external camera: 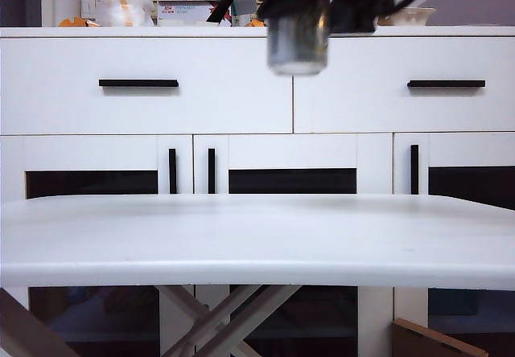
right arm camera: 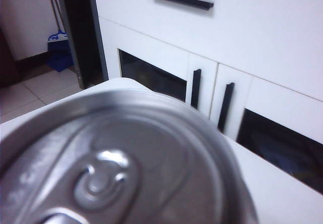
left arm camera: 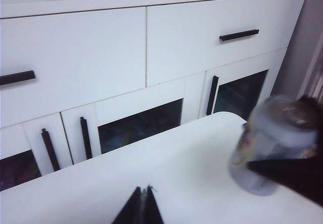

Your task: Pick up a can of beer from the white table, open the left drawer, place the beer inside the drawer, and finally close the drawer.

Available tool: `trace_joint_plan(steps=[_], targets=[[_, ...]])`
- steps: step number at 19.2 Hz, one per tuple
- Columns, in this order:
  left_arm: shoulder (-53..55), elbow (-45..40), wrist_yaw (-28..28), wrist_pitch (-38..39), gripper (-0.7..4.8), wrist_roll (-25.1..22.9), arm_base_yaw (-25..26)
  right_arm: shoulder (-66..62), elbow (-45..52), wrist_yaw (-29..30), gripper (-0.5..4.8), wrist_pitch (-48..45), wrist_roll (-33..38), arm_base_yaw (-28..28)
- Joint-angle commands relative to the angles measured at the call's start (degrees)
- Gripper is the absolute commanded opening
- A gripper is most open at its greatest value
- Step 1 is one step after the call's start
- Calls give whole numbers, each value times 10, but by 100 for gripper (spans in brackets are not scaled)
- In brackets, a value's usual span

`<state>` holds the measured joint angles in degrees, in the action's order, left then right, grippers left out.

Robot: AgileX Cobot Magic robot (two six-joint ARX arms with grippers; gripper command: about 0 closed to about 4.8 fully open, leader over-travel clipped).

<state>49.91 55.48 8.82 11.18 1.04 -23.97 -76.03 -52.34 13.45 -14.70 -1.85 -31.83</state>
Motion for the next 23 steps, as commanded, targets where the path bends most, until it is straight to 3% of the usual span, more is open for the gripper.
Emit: trace_joint_plan(steps=[1, 4, 9, 12, 13, 14, 16, 23], targets=[[6, 2, -1, -28, -6, 52, 1, 53, -3, -22, 156, 33, -10, 0], [22, 2, -2, -72, -6, 103, 1, 113, 19, -35, 156, 33, -14, 0], [66, 2, -41, -189, -6, 267, 2, 174, 30, -49, 156, 53, -14, 3], [116, 2, -82, -284, -6, 419, 2, 177, 30, -48, 156, 55, -14, 3], [137, 2, -120, -308, -6, 505, 2, 177, 30, -48, 157, 55, -14, 3], [152, 2, -144, -321, -6, 540, 3, 177, 30, -48, 156, 54, -14, 3], [192, 2, -190, -363, -6, 556, 18, 177, 30, -48, 156, 50, -14, 2], [325, 2, -183, -501, -6, 739, 107, 177, 28, -45, 156, 50, -14, 2]])
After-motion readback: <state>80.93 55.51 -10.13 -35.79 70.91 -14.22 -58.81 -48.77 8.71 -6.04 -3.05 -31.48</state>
